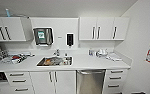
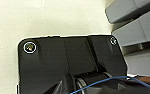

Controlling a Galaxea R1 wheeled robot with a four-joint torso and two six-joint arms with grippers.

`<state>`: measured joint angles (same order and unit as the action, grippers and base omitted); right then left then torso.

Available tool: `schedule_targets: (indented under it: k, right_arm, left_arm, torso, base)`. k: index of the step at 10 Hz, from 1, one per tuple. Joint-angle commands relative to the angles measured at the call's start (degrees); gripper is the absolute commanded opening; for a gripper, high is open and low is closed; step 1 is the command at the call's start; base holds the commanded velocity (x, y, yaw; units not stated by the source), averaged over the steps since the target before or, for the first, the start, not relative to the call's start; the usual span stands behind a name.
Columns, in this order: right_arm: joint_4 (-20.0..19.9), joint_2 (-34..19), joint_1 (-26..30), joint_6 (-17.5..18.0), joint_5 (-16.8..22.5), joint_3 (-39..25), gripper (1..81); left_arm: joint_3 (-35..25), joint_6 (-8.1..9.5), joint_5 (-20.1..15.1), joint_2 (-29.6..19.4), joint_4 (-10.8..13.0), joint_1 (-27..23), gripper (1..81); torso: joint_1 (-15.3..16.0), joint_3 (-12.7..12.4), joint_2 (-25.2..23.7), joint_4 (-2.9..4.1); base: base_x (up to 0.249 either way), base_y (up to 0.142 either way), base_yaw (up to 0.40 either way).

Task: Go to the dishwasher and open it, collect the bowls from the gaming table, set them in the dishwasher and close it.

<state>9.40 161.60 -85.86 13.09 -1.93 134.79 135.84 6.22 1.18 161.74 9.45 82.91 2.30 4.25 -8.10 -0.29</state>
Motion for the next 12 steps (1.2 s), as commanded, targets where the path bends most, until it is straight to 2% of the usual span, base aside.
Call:
schedule_targets:
  k: [1,12]
  right_arm:
    - [-0.17,-0.81,3.28,-0.17,2.54,-0.76,81.1]
    - [-0.25,-0.81,3.28,-0.17,2.54,-0.76,81.1]
  left_arm:
    - [-0.66,-0.06,-2.59,-0.45,0.66,-3.58,81.1]
    - [-0.66,-0.06,-2.50,-0.71,0.66,-3.58,81.1]
  torso:
    - [0.00,0.00,0.02,0.00]
    - [-0.05,0.00,0.02,0.00]
  base:
    - [0.094,0.000,0.000]
    - [0.094,0.000,0.000]
